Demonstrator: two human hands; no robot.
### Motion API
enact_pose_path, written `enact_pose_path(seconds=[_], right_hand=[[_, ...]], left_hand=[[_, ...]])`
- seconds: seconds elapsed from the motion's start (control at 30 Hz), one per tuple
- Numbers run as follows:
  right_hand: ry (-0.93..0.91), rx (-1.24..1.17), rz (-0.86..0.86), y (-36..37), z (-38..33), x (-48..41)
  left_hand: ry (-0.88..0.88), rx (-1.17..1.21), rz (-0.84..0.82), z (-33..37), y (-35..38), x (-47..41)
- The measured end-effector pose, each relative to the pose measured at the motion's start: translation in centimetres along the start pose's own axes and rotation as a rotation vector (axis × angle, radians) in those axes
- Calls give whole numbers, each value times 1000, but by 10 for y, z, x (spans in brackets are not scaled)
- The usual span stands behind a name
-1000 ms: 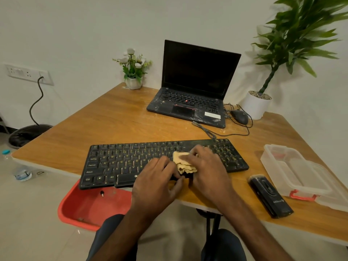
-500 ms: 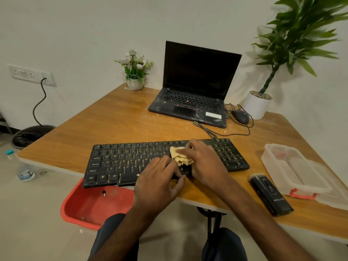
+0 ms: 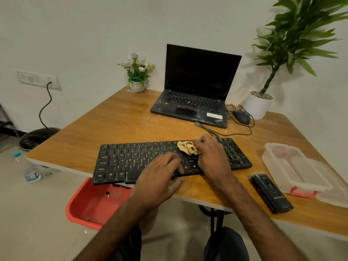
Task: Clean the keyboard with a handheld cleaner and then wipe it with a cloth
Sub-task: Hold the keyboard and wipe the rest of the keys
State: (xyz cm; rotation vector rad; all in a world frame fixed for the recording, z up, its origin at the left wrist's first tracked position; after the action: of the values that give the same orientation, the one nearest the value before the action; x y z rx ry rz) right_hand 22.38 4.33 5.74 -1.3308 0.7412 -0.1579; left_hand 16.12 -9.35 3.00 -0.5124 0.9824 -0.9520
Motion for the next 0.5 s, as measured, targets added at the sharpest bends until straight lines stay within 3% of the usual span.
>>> enact_pose_path(seconds=[0.23,0.37,0.5], right_hand=[[19,10,-59,-4,16,2],[-143,-64,-5,-14,-17,20],[-314,-126,13,-18,-39,37]], left_hand=[[-93,-91,-89,-42,-52,9],[-232,-211,-306,-69,-48,12],[-308,-280,-414,-76,-37,5]])
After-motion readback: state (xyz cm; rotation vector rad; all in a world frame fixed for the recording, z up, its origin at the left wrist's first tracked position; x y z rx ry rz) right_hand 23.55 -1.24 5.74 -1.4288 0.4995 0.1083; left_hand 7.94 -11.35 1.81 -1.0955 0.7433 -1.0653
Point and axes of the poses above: each hand's wrist, its own x-axis away from the middle knuckle, its own y-axis out of the palm, z = x × y, the point moved 8 cm from there along -x, towards the middle knuckle, and after that the axes turned 11 degrees about x, right-handed, at the moved point
